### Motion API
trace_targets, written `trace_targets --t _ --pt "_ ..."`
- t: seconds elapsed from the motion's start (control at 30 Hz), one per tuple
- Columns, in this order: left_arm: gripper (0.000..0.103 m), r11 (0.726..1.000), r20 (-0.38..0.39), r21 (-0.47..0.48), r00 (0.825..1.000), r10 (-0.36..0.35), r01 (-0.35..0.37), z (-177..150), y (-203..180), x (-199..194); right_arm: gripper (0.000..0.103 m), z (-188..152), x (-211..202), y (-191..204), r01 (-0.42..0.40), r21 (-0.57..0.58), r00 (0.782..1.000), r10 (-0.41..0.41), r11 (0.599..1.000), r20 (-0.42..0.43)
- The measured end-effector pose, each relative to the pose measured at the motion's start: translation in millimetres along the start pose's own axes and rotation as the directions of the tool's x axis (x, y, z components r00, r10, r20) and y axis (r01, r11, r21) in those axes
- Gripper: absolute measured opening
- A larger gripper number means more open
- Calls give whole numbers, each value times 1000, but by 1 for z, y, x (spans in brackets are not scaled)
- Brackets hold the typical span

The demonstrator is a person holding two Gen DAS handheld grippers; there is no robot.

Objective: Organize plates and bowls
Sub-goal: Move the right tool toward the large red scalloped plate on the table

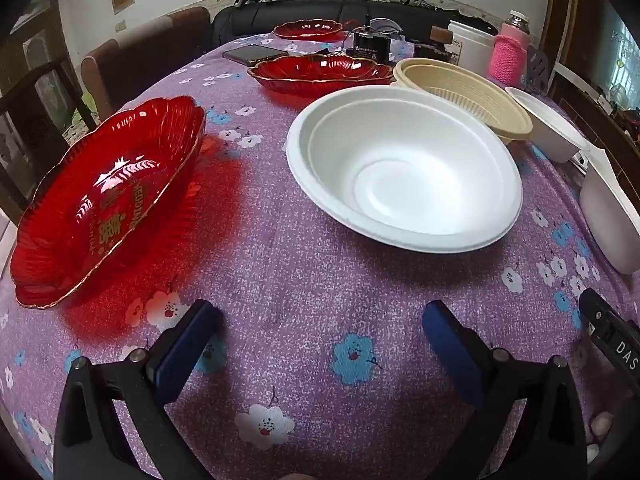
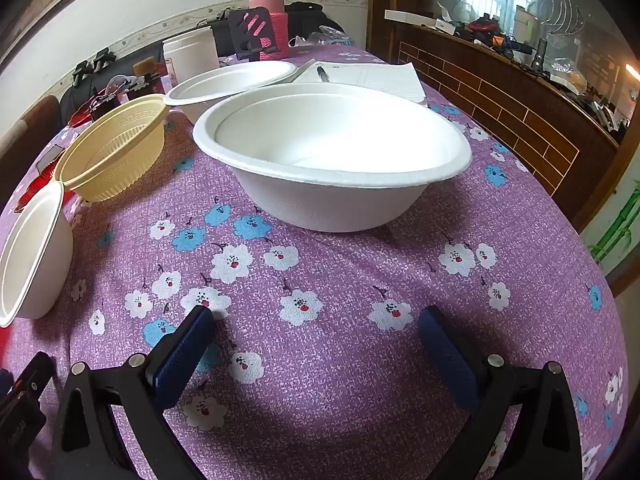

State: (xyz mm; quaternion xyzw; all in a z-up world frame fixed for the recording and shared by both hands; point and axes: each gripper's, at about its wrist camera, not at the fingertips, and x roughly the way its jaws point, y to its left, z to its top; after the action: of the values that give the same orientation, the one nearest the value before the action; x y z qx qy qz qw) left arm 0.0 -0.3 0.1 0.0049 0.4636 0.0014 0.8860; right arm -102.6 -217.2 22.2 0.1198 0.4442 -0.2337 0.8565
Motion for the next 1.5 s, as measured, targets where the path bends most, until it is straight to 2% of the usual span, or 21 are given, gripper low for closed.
trace_targets --t 0.3,0.4,0.53,0.63,0.7,0.8,0.9,1.07,1.2,1.23,1.33,1.4,1.5 --pt "103 1000 -11 -2 1000 12 -12 0 5 -3 102 0 0 0 -3 2 1000 3 1000 -2" --pt "103 999 -31 30 999 -15 16 1 10 -4 102 0 0 0 -3 3 1000 3 1000 -2" --pt "103 999 -36 31 999 -16 17 -5 9 -9 102 2 1 0 -8 0 1000 8 1000 -25" --pt "103 997 -61 57 997 -45 48 -12 9 -14 102 7 5 2 -6 -2 998 6 1000 -69" --pt "103 991 -61 78 992 -108 112 -16 10 -24 102 10 6 5 -10 -19 997 8 1000 -80" --pt "103 984 68 92 985 -158 151 -22 18 -61 102 3 -2 3 -20 -31 996 17 999 -87" --pt "103 979 227 134 957 -179 151 -26 28 -109 102 -9 -10 -1 -16 -23 996 13 1000 -92" --pt "103 982 387 126 904 -182 143 -26 56 -164 102 -24 -50 -4 -63 -12 998 63 998 0" --pt "103 987 487 139 863 -137 78 -37 73 -192 102 -35 -104 4 -88 -51 983 95 995 160" --pt "103 987 493 142 859 -136 74 -38 76 -196 102 -38 -123 7 -84 -65 972 96 994 216" --pt "103 988 465 139 876 -126 69 -44 82 -201 102 -43 -160 18 -87 -94 937 114 992 330" --pt "103 985 442 153 886 -142 81 -48 87 -203 102 -40 -179 28 -106 -123 920 144 987 365" --pt "103 987 425 143 896 -126 71 -54 96 -202 102 -40 -195 42 -130 -172 908 187 976 375"
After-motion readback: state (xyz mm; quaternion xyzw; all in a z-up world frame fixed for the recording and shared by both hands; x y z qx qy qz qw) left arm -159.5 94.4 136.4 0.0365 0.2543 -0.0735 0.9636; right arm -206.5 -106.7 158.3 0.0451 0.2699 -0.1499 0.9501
